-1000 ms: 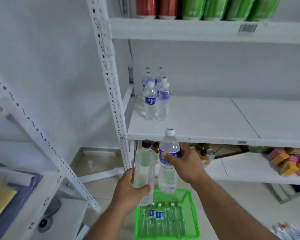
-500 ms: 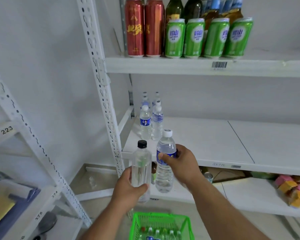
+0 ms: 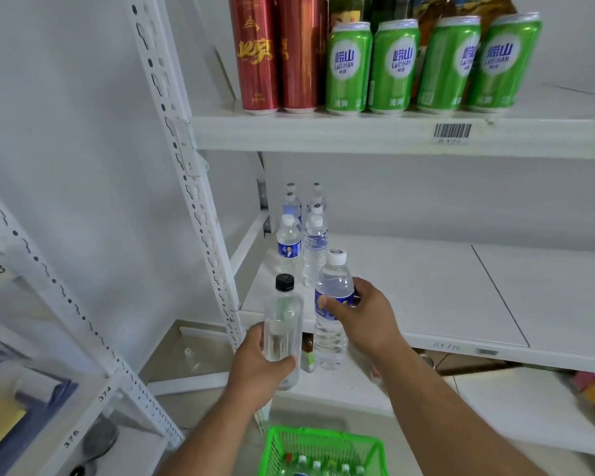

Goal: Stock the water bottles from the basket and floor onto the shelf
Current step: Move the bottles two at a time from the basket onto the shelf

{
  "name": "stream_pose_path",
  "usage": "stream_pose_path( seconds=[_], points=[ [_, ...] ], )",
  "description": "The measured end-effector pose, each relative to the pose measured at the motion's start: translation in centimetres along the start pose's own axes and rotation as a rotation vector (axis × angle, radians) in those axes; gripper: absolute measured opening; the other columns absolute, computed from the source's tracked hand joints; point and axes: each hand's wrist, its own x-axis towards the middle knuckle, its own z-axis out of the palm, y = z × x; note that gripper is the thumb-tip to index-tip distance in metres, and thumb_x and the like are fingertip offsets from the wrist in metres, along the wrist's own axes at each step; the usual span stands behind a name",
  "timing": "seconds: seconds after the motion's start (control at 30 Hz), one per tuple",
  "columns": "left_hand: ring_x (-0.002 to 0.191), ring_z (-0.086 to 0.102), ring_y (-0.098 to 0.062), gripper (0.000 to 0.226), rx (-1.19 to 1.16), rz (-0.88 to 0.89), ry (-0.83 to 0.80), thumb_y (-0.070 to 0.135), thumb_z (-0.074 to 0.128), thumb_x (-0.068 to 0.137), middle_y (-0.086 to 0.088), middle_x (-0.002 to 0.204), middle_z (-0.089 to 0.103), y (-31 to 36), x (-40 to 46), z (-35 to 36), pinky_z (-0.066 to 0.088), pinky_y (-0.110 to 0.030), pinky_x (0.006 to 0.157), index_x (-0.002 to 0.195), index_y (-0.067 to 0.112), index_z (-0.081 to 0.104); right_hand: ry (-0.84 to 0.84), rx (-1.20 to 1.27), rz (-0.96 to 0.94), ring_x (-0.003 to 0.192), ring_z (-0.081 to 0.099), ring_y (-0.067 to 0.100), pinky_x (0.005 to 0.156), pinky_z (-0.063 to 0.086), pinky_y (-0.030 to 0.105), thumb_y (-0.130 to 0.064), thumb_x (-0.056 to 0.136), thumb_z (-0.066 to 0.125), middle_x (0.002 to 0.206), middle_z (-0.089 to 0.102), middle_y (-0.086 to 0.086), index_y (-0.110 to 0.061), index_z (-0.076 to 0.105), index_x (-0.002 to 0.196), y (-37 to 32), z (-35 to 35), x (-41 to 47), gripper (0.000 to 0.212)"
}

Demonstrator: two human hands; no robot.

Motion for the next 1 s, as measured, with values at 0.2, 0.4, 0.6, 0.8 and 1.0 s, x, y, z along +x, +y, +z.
stream_pose_path(
  seconds=[0.2, 0.4, 0.6, 0.8, 1.0],
  points=[
    [0.087, 0.068, -0.002, 0.051, -0.006, 0.032, -0.024, 0.009, 0.082, 0.067, 0.010, 0.096, 0.073, -0.9, 5.3, -0.9, 0.052, -0.024, 0.075, 0.100, 0.039, 0.057, 0.038, -0.026, -0.012, 0.085, 0.063, 0.024, 0.072, 0.050, 0.026, -0.022, 0.082, 0.078, 0.096, 0.073, 0.004, -0.036, 0.065, 0.081, -0.7, 2.3, 2.6, 0.018],
    [0.096, 0.067, -0.005, 0.055, -0.019, 0.051, -0.115, 0.017, 0.085, 0.065, 0.014, 0.100, 0.070, -1.9, 10.5, -1.7, 0.049, -0.018, 0.074, 0.110, 0.033, 0.057, 0.090, -0.074, 0.012, 0.083, 0.061, 0.016, 0.070, 0.048, 0.022, -0.025, 0.081, 0.079, 0.090, 0.072, -0.008, -0.041, 0.064, 0.082, -0.7, 5.4, 5.1, 0.022],
    [0.089, 0.055, 0.012, 0.058, 0.002, 0.095, -0.151, 0.016, 0.085, 0.071, 0.022, 0.096, 0.062, -1.6, 14.4, -1.8, 0.039, -0.005, 0.066, 0.115, 0.034, 0.052, 0.138, -0.086, 0.057, 0.078, 0.058, 0.015, 0.067, 0.047, 0.021, -0.023, 0.080, 0.079, 0.091, 0.072, 0.003, -0.034, 0.069, 0.087, 0.2, 6.8, 7.4, 0.017],
    [0.101, 0.062, -0.007, 0.064, 0.007, 0.060, -0.151, 0.022, 0.086, 0.067, 0.014, 0.107, 0.065, -2.3, 17.8, -0.6, 0.053, -0.030, 0.088, 0.119, 0.036, 0.052, 0.157, -0.124, 0.067, 0.084, 0.061, 0.025, 0.068, 0.047, 0.024, -0.023, 0.078, 0.078, 0.093, 0.070, 0.006, -0.032, 0.067, 0.084, 1.8, 7.2, 10.3, 0.016],
    [0.097, 0.061, 0.003, 0.061, 0.007, 0.042, -0.159, 0.020, 0.086, 0.068, 0.019, 0.103, 0.065, -2.4, 20.2, 0.8, 0.048, -0.022, 0.079, 0.114, 0.040, 0.051, 0.150, -0.102, 0.088, 0.084, 0.059, -0.005, 0.063, 0.042, 0.005, -0.024, 0.080, 0.079, 0.089, 0.064, -0.022, -0.044, 0.063, 0.088, 3.1, 7.3, 12.5, 0.027]
  ],
)
